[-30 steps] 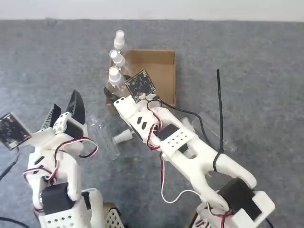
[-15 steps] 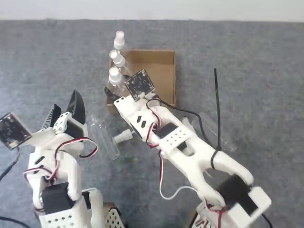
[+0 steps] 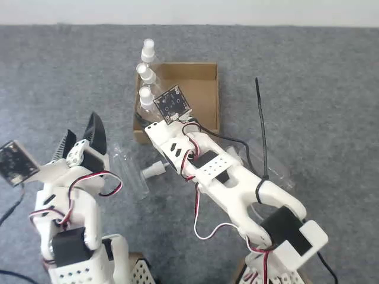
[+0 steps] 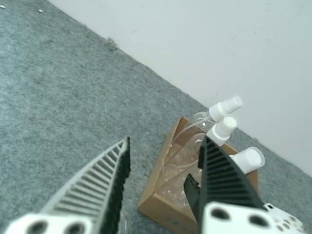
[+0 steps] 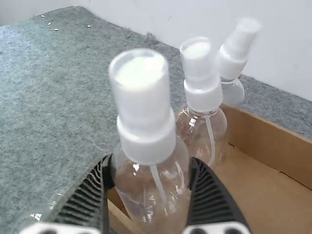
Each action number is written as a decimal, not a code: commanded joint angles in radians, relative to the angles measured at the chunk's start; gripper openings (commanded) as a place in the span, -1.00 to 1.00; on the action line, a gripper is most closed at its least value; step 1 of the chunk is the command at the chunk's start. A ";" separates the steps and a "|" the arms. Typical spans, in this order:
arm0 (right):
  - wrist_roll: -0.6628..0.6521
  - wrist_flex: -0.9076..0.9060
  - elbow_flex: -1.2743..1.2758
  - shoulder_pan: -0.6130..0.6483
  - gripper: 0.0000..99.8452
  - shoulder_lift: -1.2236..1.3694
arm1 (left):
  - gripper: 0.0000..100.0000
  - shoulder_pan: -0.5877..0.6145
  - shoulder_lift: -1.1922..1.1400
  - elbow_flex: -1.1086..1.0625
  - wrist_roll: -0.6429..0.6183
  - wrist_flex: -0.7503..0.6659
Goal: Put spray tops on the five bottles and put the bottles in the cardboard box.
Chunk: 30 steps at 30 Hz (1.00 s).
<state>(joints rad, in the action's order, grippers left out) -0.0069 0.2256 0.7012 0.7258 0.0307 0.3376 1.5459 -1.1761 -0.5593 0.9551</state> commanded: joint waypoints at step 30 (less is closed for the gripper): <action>0.061 -0.113 -0.169 0.001 -0.55 0.111 | -0.58 -0.003 0.005 0.005 -0.005 -0.026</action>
<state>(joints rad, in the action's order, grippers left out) 0.0391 0.1212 0.5877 0.7319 0.1534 0.3376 1.5459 -1.1761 -0.5593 0.9551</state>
